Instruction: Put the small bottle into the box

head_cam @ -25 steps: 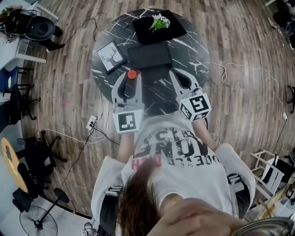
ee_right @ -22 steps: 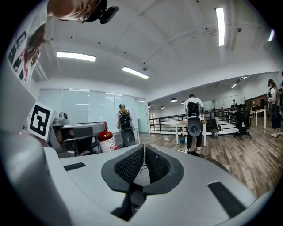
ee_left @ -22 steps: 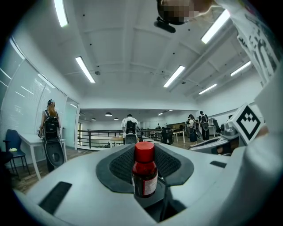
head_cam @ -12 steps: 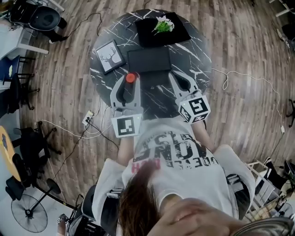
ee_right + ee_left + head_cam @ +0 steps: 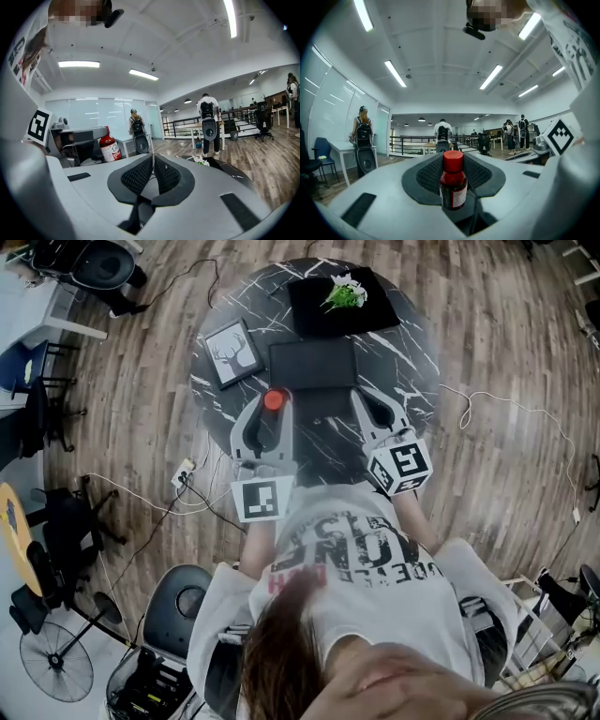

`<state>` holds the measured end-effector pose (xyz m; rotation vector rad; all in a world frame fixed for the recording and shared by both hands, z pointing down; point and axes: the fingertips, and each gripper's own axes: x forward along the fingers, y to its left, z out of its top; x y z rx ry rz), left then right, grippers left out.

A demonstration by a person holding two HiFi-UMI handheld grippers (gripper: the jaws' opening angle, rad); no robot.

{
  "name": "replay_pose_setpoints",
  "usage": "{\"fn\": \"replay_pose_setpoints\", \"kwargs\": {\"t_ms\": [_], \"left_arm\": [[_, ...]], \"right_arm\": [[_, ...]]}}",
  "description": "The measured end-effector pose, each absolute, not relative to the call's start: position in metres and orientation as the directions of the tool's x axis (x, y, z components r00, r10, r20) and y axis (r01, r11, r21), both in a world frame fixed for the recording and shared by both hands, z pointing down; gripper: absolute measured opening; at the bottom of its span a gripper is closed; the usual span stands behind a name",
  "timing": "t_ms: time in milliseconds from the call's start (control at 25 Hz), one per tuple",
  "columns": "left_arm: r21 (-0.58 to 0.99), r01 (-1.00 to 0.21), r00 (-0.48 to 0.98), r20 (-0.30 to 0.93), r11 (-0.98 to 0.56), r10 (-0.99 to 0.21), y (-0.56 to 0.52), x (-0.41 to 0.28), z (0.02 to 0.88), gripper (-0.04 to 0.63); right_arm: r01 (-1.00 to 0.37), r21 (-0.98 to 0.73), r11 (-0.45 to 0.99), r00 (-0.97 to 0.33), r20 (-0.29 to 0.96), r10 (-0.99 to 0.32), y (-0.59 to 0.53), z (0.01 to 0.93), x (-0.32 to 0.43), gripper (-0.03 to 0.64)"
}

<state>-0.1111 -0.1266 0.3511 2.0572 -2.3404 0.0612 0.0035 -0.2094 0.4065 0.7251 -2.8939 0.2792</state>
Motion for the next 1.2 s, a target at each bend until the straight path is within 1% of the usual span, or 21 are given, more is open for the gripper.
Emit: {"fn": "replay_pose_setpoints", "kwargs": {"t_ms": [680,1200], "left_arm": [[-0.001,-1.000,-0.008,0.013,0.008,-1.000,-0.138,-0.127,0.337,0.132],[-0.015,-0.999,0.041,-0.003,-0.041,-0.999,-0.130,-0.132,0.335,0.132]], "right_arm": [[-0.611,-0.120,0.783,-0.790,0.154,-0.593,-0.207,0.385,0.010,0.009],[-0.656,-0.104,0.747,-0.754,0.131,-0.644,-0.195,0.378,0.014,0.009]]}}
